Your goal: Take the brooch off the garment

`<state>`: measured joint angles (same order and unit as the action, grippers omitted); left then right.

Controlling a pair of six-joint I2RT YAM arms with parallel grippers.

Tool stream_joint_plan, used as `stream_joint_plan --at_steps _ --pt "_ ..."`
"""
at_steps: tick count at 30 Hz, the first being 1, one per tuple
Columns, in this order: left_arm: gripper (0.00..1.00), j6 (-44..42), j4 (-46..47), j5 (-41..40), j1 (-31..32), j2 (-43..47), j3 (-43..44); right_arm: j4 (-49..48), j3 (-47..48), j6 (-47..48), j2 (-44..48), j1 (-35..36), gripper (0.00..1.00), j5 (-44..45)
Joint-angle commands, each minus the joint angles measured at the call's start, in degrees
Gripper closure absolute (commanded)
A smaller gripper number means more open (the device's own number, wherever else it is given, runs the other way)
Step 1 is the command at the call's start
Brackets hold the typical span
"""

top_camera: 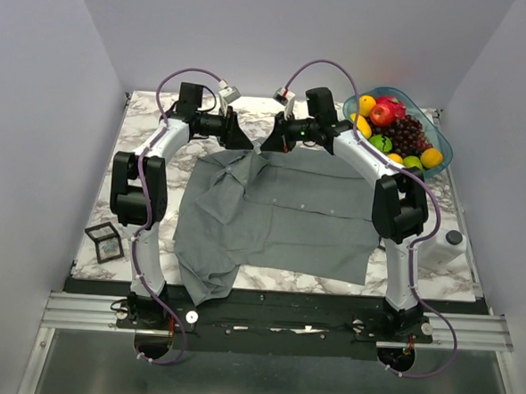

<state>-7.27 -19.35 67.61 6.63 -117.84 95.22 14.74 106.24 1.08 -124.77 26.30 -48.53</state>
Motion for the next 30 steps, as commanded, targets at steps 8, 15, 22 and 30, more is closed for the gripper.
stream_joint_plan --at_steps 8,15,22,30 --pt "0.55 -0.64 0.73 -0.2 0.49 -2.75 3.48 0.73 0.38 0.24 0.41 0.33 0.99 -0.25" --pt "0.59 -0.21 0.46 1.99 1.18 -3.53 4.18 0.73 0.38 0.24 0.23 0.33 1.0 -0.42" --pt "0.74 -5.21 -7.19 2.08 2.86 -5.47 7.7 0.73 0.46 0.24 0.23 0.33 1.0 0.19" --pt "0.89 -23.37 -29.0 -2.3 2.42 -5.91 16.13 0.9 0.03 0.24 0.41 0.33 0.99 2.21"
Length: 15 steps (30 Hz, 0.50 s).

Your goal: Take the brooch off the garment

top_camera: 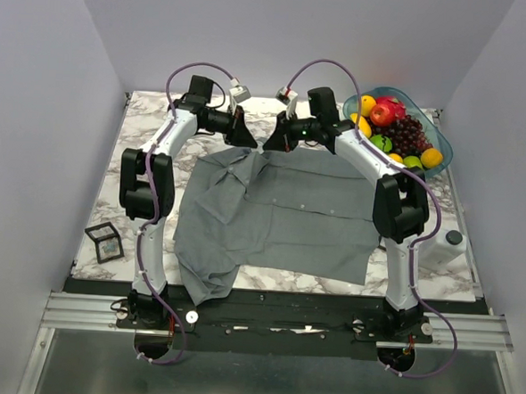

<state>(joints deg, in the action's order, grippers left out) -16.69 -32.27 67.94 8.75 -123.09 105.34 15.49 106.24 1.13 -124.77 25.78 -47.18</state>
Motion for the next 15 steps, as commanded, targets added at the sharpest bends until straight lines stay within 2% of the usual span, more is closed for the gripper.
stream_joint_plan --at_steps 1,2,3,4,7,11,12,13,15 --pt "0.9 -17.29 -19.46 -3.94 0.3 -0.75 7.24 0.25 -0.06 0.19 0.49 0.76 0.94 1.99" --pt "0.9 -24.46 -22.63 -6.48 0.3 -0.49 9.6 0.51 -0.15 0.37 0.84 0.76 0.89 2.79" --pt "0.92 -27.49 -28.23 -8.25 0.47 -0.4 10.58 0.77 -0.15 0.54 1.11 0.59 0.82 3.58" --pt "0.92 -30.91 -30.46 -10.0 0.56 -0.22 11.55 1.12 -0.76 0.81 1.54 0.33 0.69 4.98" --pt "0.92 -40.94 -36.1 -17.12 1.09 1.7 13.05 2.7 -2.34 3.35 4.26 -0.55 0.55 6.57" --pt "0.93 -54.83 -38.57 -29.24 2.67 5.83 9.9 3.59 -6.65 5.03 8.39 -2.57 0.5 7.45" --pt "0.94 -58.86 -37.0 -31.62 3.02 6.71 8.75 3.59 -8.4 5.11 9.71 -3.45 0.5 7.63" --pt "0.95 -60.64 -35.42 -36.78 3.37 7.59 7.35 3.59 -9.02 5.29 10.42 -3.89 0.5 7.98" --pt "0.97 -63.63 -29.64 -40.94 4.08 10.75 2.61 3.59 -10.17 5.73 11.3 -4.94 0.49 8.24"
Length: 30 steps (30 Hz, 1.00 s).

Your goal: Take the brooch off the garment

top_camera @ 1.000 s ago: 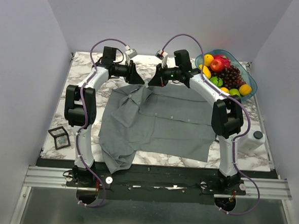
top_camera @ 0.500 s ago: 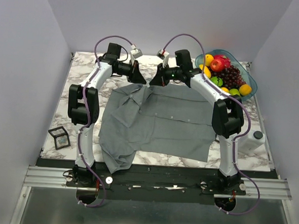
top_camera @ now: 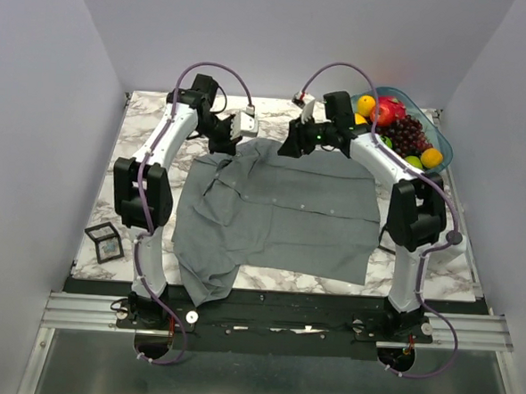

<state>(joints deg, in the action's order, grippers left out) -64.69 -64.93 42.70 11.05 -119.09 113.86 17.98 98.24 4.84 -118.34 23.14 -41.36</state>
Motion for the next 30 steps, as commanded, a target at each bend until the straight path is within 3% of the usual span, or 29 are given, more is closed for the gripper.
stream_joint_plan --at_steps 1,5,9,13,14,15,18,19,21,23,25,26,27,28,29,30 --pt "0.98 -18.43 5.57 -19.28 2.04 7.81 -8.02 1.09 -2.43 2.1 5.4 -2.65 0.49 2.78" --pt "0.99 -21.88 18.15 -25.27 2.57 12.29 -16.99 0.75 -2.35 2.37 5.93 -3.54 0.48 3.04" --pt "1.0 -21.19 26.76 -28.89 2.66 13.35 -18.15 0.3 -2.08 2.19 5.76 -3.54 0.48 2.52" --pt "1.0 -11.81 25.39 -29.78 2.05 10.99 -11.67 0.22 -1.73 2.37 5.49 -3.8 0.48 1.29" --pt "1.0 -8.82 23.64 -28.56 1.7 9.07 -5.82 0.22 -1.38 2.45 5.41 -3.89 0.48 0.94" --pt "1.0 -0.35 20.05 -24.98 1.26 8.0 -2.45 0.04 -1.12 2.37 5.32 -4.24 0.48 0.41" --pt "1.0 14.54 14.85 -17.15 -0.06 3.96 9.6 -0.4 0.72 2.36 5.23 -4.94 0.48 -3.45" --pt "1.0 24.16 14.57 -10.42 -0.41 3.43 11.36 -0.49 1.34 2.45 5.06 -5.03 0.48 -5.37" --pt "1.0 32.48 17.7 -2.66 -1.03 3.68 11.39 -0.57 3.44 2.37 4.88 -5.12 0.45 -5.83" --pt "1.0 46.97 24.37 7.01 -1.29 6.04 5.27 -1.1 5.29 1.93 4.35 -5.12 0.41 -6.88" --pt "1.0 58.56 39.29 11.95 -1.38 8.07 -0.28 -1.36 8.35 1.05 4.0 -5.21 0.4 -9.16" --pt "1.0 71.85 45.44 15.45 -1.47 9.65 -5.7 -1.98 9.33 0.26 3.65 -5.21 0.39 -9.96" --pt "1.0 78.42 58.73 16.36 -1.73 10.27 -8.46 -2.42 10.3 -1.66 3.47 -5.29 0.39 -10.92" --pt "1.0 84.57 65.47 17.23 -1.82 10.71 -11.01 -3.03 11.7 -2.55 3.38 -5.29 0.38 -12.84" --pt "1.0 97.25 72.5 18.55 -1.99 10.89 -14.69 -3.99 12.32 -3.43 3.12 -5.29 0.37 -13.73" --pt "1.0 101.38 82.67 19.26 -2.08 10.63 -15.94 -4.61 12.59 -6.22 3.03 -5.29 0.37 -14.35"
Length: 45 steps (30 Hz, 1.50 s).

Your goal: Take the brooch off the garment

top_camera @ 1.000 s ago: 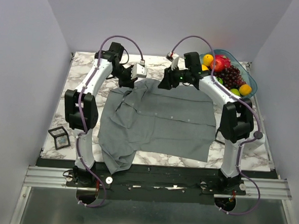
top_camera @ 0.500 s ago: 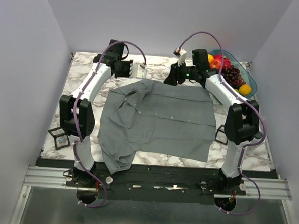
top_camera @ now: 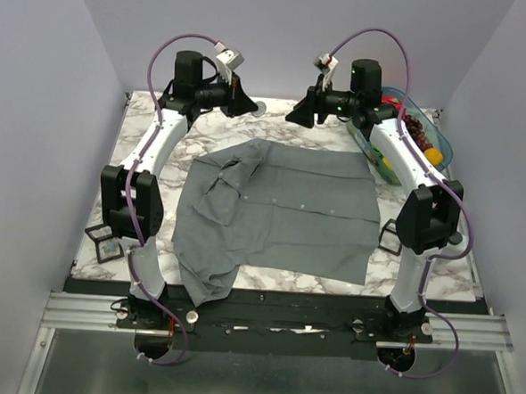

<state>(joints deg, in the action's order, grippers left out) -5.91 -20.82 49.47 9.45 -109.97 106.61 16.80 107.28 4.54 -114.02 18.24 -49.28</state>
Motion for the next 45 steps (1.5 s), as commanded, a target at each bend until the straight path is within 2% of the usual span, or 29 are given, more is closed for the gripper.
stream_joint_plan --at_steps 1,9,15,26,31,40,45 --pt "1.0 45.09 41.1 12.92 -0.31 1.43 -9.39 -4.22 3.63 -7.33 -1.21 -0.4 0.36 -7.58" --pt "1.0 53.54 52.7 15.48 -0.4 0.99 -13.26 -8.8 -0.67 -14.63 0.11 -0.31 0.33 -9.26" --pt "1.0 58.03 57.9 16.53 -0.31 0.55 -14.76 -13.18 -1.73 -20.33 0.38 0.13 0.33 -9.17" --pt "1.0 57.5 58.35 16.36 0.74 0.46 -15.29 -22.07 0.38 -27.47 -2.52 0.92 0.36 -18.57" --pt "1.0 57.33 58.44 17.06 1.18 -0.06 -14.5 -22.42 1.17 -28.53 -3.58 1.18 0.43 -16.82" --pt "1.0 56.8 58.26 17.41 1.44 -0.33 -14.24 -23.83 2.49 -29.94 -4.81 1.54 0.46 -16.56" --pt "1.0 56.71 58.17 17.59 1.53 -0.68 -13.88 -23.92 2.4 -30.37 -4.9 1.53 0.53 -15.24"
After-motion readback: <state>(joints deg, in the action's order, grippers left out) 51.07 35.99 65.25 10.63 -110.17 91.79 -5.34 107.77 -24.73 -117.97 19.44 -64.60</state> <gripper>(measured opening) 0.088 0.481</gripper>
